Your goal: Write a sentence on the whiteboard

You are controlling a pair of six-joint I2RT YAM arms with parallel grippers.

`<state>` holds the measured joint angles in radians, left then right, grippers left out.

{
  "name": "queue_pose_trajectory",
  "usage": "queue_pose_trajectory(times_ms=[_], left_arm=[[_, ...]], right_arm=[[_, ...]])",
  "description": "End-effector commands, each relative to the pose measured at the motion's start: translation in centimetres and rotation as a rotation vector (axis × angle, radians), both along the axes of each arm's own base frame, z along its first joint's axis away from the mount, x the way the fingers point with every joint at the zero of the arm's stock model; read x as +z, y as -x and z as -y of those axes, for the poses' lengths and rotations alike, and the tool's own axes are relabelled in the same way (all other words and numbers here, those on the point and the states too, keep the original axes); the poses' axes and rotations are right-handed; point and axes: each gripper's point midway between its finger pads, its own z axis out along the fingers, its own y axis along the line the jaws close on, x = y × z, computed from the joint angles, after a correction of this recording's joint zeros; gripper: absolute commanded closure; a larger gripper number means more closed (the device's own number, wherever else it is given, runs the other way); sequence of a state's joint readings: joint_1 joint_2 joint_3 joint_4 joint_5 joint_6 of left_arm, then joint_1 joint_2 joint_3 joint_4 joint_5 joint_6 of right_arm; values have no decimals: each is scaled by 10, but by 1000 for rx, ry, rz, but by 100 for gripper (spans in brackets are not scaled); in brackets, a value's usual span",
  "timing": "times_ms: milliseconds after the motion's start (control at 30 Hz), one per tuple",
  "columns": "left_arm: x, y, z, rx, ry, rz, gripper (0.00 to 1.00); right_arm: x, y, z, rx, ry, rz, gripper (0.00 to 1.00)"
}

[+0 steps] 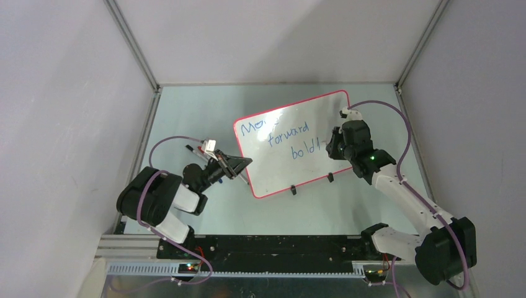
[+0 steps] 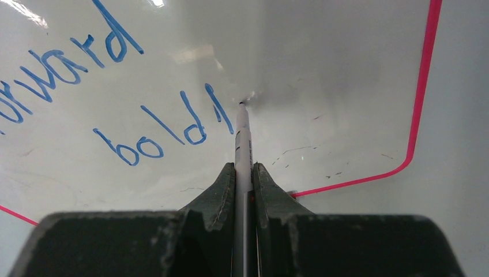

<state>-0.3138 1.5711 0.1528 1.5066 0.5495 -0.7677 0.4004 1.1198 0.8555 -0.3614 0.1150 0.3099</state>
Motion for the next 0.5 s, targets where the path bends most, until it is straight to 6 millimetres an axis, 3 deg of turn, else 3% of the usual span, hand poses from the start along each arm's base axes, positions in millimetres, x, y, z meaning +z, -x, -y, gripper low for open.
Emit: queue_pose_trajectory(times_ms=[0, 467], left_arm=[[6, -6, -3, 31, -31, 80, 100], [6, -6, -3, 30, -32, 80, 100]], right_arm=[[20, -11, 2, -21, -8, 49, 100], [5, -1, 5, -24, 0, -6, 100]])
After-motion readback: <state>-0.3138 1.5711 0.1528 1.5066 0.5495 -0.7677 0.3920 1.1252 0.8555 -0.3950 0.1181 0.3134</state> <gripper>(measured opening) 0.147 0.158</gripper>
